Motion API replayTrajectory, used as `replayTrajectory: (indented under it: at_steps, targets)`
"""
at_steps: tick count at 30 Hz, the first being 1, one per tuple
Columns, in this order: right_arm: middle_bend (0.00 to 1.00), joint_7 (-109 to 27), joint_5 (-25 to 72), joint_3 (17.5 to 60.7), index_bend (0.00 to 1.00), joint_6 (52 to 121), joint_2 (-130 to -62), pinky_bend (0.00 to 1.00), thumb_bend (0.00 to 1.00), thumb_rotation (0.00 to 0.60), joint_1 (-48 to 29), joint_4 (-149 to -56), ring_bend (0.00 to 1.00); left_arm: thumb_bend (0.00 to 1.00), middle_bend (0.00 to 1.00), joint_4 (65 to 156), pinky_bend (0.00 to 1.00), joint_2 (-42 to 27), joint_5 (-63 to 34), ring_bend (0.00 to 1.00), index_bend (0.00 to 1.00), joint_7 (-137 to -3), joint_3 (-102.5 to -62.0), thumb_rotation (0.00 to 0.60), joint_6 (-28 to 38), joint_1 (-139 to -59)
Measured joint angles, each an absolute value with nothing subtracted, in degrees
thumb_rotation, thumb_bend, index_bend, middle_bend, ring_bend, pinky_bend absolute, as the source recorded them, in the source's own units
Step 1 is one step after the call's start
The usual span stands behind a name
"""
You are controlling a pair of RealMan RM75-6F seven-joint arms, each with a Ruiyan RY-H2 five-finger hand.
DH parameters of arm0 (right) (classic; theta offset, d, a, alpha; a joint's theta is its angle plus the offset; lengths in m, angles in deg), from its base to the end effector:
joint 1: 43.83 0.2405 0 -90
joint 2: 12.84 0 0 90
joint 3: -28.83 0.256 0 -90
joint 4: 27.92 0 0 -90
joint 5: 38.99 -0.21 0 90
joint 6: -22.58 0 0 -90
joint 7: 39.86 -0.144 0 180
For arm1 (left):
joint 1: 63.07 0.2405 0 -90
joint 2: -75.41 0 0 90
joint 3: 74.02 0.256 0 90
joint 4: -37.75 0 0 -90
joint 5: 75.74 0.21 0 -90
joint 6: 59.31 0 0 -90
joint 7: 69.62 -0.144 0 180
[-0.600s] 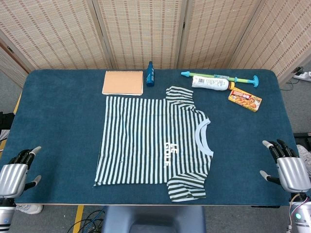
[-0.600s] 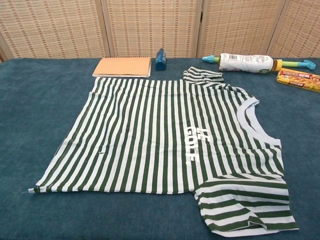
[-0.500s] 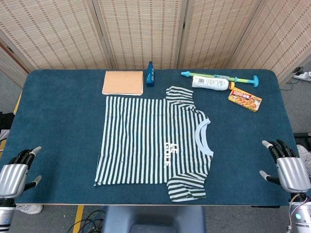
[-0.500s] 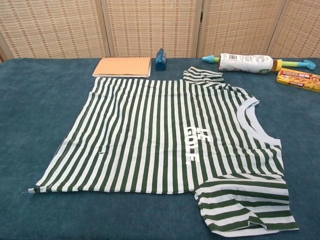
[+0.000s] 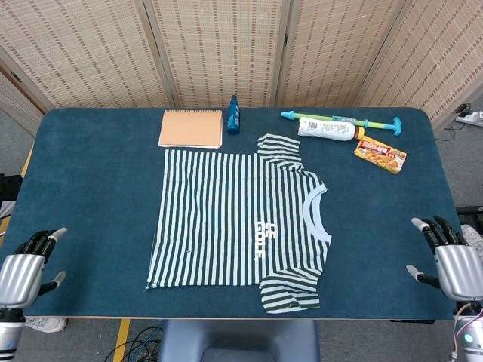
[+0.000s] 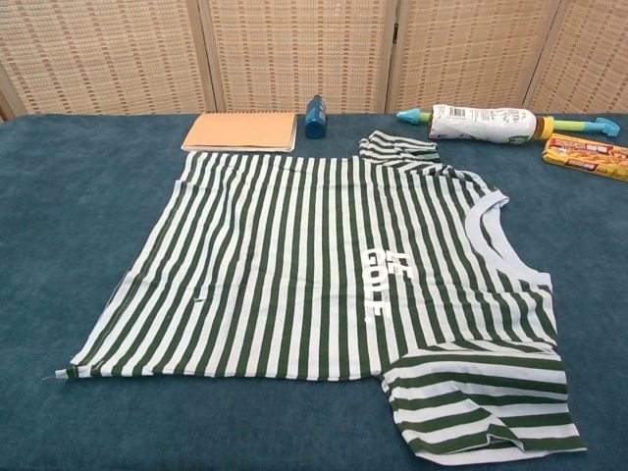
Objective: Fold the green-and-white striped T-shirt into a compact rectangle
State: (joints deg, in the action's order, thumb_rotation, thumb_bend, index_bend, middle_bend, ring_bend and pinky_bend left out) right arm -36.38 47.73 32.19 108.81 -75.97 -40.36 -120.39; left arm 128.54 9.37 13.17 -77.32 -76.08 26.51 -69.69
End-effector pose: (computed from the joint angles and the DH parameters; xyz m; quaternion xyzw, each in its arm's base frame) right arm -0.3125 -0.1753 0.1676 0.6016 -0.3607 0.3713 0.6084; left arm -0.3015 0.1874 0.1477 -0.6374 -0.3272 -0.3695 0.5917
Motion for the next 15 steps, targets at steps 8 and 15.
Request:
replayTrajectory:
  at_steps: [8, 15]
  targets:
    - [0.2, -36.95, 47.88, 32.43, 0.16, 108.53, -75.82, 0.26, 0.01, 0.6, -40.02, -120.27, 0.14, 0.21, 0.39, 127.25, 0.47, 8.75, 16.88, 0.36, 0.28, -75.92, -75.26, 0.6, 24.64, -71.97]
    - [0.2, -36.91, 48.01, 32.45, 0.16, 108.22, -75.76, 0.26, 0.01, 0.6, -39.78, -120.53, 0.14, 0.21, 0.59, 125.84, 0.74, 6.86, 20.33, 0.53, 0.35, -75.62, -73.36, 0.6, 19.65, -75.32]
